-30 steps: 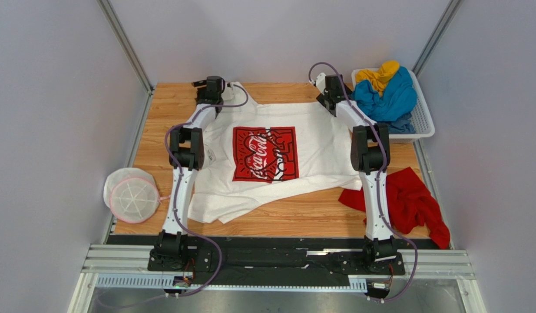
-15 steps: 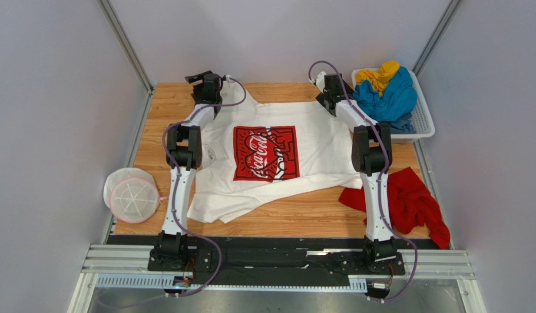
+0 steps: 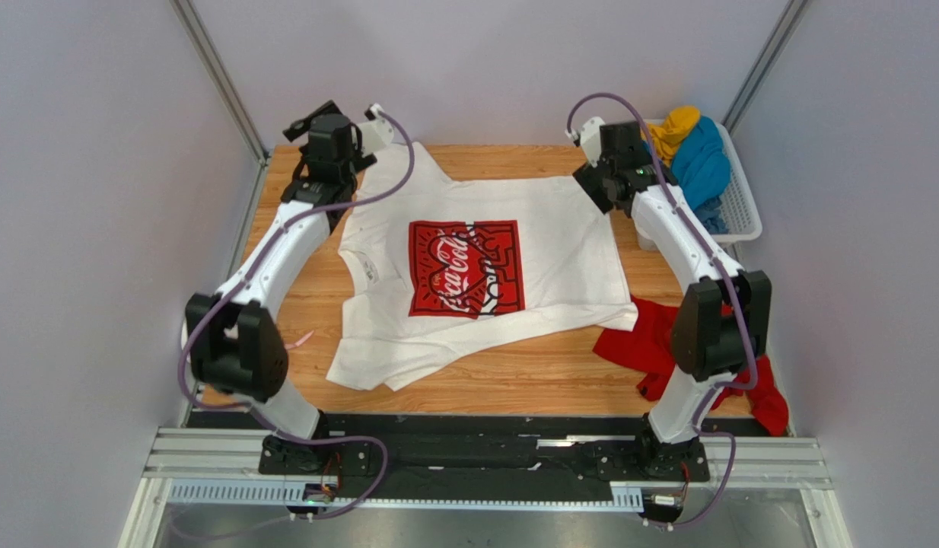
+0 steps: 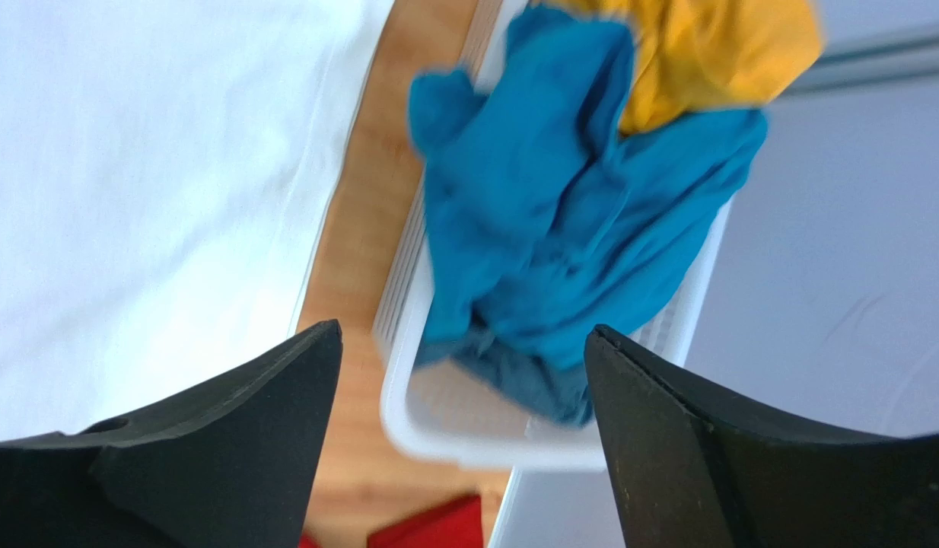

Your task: Fold and stack the t-shirts

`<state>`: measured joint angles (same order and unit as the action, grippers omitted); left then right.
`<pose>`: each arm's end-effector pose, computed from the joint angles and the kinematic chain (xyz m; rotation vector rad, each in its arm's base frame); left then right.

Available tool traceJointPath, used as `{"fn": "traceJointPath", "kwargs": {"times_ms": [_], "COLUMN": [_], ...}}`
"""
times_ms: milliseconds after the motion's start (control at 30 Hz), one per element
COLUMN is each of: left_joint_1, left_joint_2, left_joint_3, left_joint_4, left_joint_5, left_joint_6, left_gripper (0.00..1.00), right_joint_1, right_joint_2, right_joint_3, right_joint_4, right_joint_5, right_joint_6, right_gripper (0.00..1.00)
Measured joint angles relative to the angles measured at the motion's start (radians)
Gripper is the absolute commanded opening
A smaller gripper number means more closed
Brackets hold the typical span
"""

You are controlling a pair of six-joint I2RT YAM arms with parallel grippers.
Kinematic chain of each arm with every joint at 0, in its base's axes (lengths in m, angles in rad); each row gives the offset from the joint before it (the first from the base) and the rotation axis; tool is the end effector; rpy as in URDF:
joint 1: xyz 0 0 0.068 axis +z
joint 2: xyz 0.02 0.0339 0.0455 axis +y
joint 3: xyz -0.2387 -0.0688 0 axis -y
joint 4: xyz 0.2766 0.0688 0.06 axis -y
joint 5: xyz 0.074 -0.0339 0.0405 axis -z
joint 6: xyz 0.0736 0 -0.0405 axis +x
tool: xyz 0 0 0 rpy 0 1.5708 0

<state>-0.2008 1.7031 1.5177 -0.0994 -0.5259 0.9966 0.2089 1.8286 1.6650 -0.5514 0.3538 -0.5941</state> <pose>0.4645 -0.0568 0.3194 0.7574 1.7931 1.0274 0.4666 0.0728 0.2647 -0.7255 2.1881 -0.6037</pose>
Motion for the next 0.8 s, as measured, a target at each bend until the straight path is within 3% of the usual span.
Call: {"fn": "traceJointPath", "kwargs": {"times_ms": [267, 467, 667, 800], "left_joint_1": [-0.108, -0.145, -0.158, -0.159], "left_joint_2": [-0.413, -0.618, -0.672, -0.659], "left_joint_3": [-0.438, -0.644, -0.731, -0.740], "left_joint_4": [-0.253, -0.380, -0.408, -0.410], "left_joint_5": [0.167, 0.241, 0.258, 0.262], "left_joint_6": [-0.117, -0.159, -0.185, -0.192], "left_gripper": [0.96, 0.96, 0.95, 0.95], "right_joint_1": [-0.001, -0.001, -0.001, -0.001], "right_joint_2": [-0.261, -0.402, -0.465, -0.459], "right_joint_3": [-0.415, -0.593, -0.684, -0.715], "right_joint_4": [-0.183, -0.261, -0.305, -0.315], "right_joint_5": [-0.017, -0.032, -0.091, -0.130], "right_joint_6": [0.002, -0.002, -0.001, -0.002], "right_gripper": [0.81, 0.77, 0.60, 0.57]}}
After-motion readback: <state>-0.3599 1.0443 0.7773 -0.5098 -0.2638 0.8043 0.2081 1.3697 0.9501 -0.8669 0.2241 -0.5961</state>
